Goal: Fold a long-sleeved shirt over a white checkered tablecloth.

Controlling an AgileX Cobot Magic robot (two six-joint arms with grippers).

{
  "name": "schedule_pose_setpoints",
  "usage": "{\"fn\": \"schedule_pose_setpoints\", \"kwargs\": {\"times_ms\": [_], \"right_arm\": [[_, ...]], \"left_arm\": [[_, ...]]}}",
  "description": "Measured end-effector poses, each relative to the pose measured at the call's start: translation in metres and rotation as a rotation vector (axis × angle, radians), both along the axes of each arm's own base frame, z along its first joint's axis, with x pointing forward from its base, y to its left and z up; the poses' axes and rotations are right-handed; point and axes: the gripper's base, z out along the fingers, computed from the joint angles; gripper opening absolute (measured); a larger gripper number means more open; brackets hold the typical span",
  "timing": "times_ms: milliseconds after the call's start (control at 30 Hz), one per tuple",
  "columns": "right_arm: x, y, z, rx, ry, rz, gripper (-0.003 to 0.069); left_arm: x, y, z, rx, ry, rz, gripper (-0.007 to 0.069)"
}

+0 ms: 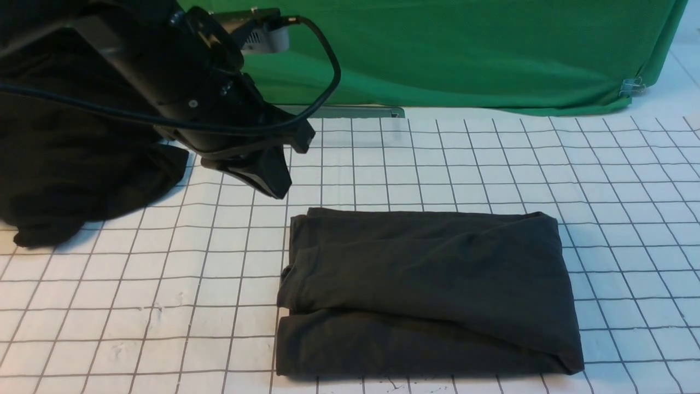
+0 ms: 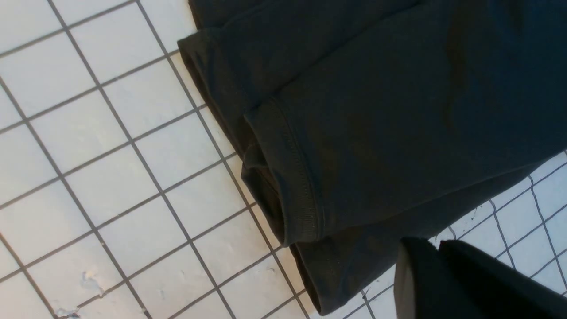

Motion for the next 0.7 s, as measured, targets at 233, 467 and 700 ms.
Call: {"fn": "schedule_pose_setpoints", "kwargs": {"times_ms": [233,467,700], "right_arm": [[0.0,0.0,0.0003,0.001,-0.003,0.0,0.0113],[0.0,0.0,0.0005,0.002,-0.005,0.0,0.0127],[0.0004,0.0001,-0.0002,0.003,-0.009,0.0,0.0142]], "left_arm": [[0.0005,0.0015,-0.0004,0.018,-0.007,0.0,0.0048],[0.0009,0.0024,-0.0007,0.03,-0.011,-0.001,0.0055],[-0.0015,0.0032,-0.0015,0.042,0.015,-0.01,0.006]]}}
